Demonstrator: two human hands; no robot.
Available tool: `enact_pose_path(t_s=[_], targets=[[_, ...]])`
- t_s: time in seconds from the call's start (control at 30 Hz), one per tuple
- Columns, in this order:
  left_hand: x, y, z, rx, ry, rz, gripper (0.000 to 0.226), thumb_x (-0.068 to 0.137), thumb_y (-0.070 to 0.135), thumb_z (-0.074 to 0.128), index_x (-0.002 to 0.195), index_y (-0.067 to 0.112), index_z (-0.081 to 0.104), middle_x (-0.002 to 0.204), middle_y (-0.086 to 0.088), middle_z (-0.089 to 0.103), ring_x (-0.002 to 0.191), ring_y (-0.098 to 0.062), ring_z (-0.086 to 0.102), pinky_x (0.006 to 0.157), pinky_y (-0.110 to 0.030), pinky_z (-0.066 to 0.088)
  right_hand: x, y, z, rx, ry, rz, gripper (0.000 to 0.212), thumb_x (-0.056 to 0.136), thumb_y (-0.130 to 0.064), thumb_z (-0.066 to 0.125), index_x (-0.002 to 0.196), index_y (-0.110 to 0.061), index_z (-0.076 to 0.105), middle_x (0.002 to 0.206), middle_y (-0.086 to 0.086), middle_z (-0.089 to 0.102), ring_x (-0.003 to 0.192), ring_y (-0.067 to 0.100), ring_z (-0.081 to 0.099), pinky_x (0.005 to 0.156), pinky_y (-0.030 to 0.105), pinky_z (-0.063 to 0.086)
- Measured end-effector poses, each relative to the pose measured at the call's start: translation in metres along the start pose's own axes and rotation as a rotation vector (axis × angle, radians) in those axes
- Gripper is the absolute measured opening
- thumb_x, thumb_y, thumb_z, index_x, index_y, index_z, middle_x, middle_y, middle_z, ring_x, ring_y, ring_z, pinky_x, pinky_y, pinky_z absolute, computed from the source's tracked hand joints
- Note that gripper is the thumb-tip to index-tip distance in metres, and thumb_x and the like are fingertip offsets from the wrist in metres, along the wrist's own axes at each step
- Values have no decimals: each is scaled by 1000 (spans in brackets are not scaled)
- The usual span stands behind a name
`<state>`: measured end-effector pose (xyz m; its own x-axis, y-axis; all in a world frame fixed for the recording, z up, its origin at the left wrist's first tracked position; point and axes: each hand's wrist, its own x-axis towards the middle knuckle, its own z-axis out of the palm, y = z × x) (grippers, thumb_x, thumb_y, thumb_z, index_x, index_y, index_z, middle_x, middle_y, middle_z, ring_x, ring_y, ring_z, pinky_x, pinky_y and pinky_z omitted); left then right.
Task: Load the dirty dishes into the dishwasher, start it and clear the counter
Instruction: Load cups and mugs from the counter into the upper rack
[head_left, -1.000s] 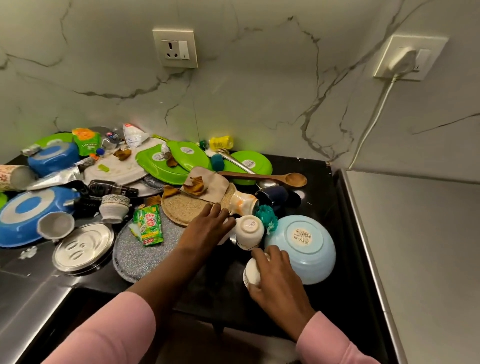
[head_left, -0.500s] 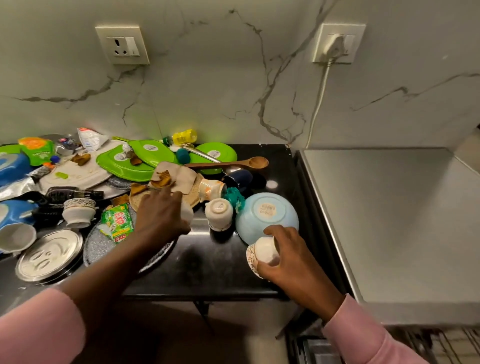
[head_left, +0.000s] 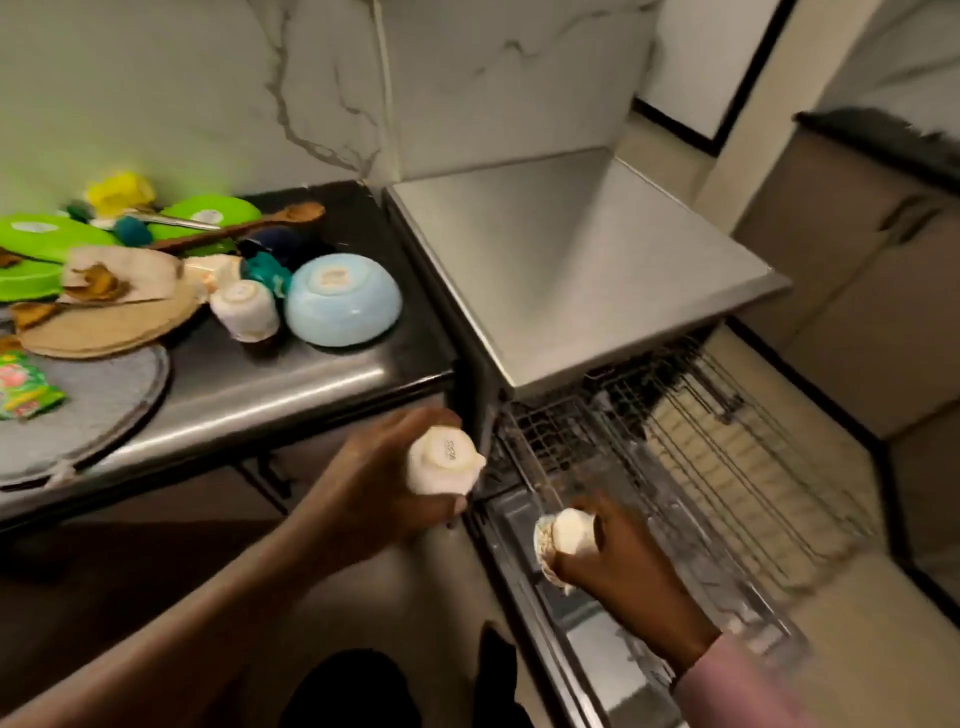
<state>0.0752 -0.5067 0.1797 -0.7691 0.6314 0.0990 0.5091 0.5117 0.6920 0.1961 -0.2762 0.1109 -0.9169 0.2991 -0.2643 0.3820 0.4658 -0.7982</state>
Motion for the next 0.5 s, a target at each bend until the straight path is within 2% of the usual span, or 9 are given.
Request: enact_pose_path(t_s=[0.07,0.1,0.17,0.2,0.27,0.3,0.4,0.5], targets=[[5,7,35,-50,-15,1,56,63,33,88,110,28,57,101,13,64,92,5,60,74,-8,43,-13,34,-16,21,57,77,54,61,-29,83,109,-33,57,102,-5,64,90,11,65,70,20,51],[14,11,58,-81,-36,-19,55,63,33,88,107,27,55,97,12,64,88,3,60,69,-8,42,-19,55,-28,10,110,118,57,62,-28,83,112,-34,56,107,-5,61,91,10,63,70,15,48],[30,17,97,-134,-85,-90,55,63,33,87,104,26,50,93,11,64,81,-1,61,64,-16,46,-26,86,-42,-61,186,168,60,67,-20,83,117,-31,52,114,-2,52,93,8,57,70,8,43],[38,17,111,-144,-107,-114,56,64,33,86,103,26,47,93,10,64,79,-3,61,64,-23,49,-25,98,-45,-110,217,178,63,69,-17,83,122,-27,50,117,-1,50,96,12,56,74,10,43],[66,20,159,-147,-183,-125,58,64,31,85,104,27,43,96,10,62,80,-7,60,63,-31,48,-18,138,-53,-195,234,204,69,70,-14,81,129,-20,46,124,3,48,109,21,52,87,27,47],[77,21,177,-134,-204,-119,60,65,30,85,106,28,42,100,8,59,82,-10,59,62,-29,45,-12,153,-51,-255,214,178,70,70,-14,80,131,-19,44,127,3,47,113,22,49,91,33,46],[113,16,237,-56,-292,-105,64,67,26,84,114,28,41,111,5,51,92,-17,55,67,-29,46,12,200,-42,-473,82,84,71,72,-13,76,134,-21,43,136,-2,46,120,22,44,93,34,45],[138,0,288,85,-407,-110,67,70,23,82,121,27,38,123,-2,49,107,-24,51,82,-43,53,39,241,-24,-680,-139,-14,77,60,0,75,131,-15,50,135,6,51,117,33,52,81,42,54]])
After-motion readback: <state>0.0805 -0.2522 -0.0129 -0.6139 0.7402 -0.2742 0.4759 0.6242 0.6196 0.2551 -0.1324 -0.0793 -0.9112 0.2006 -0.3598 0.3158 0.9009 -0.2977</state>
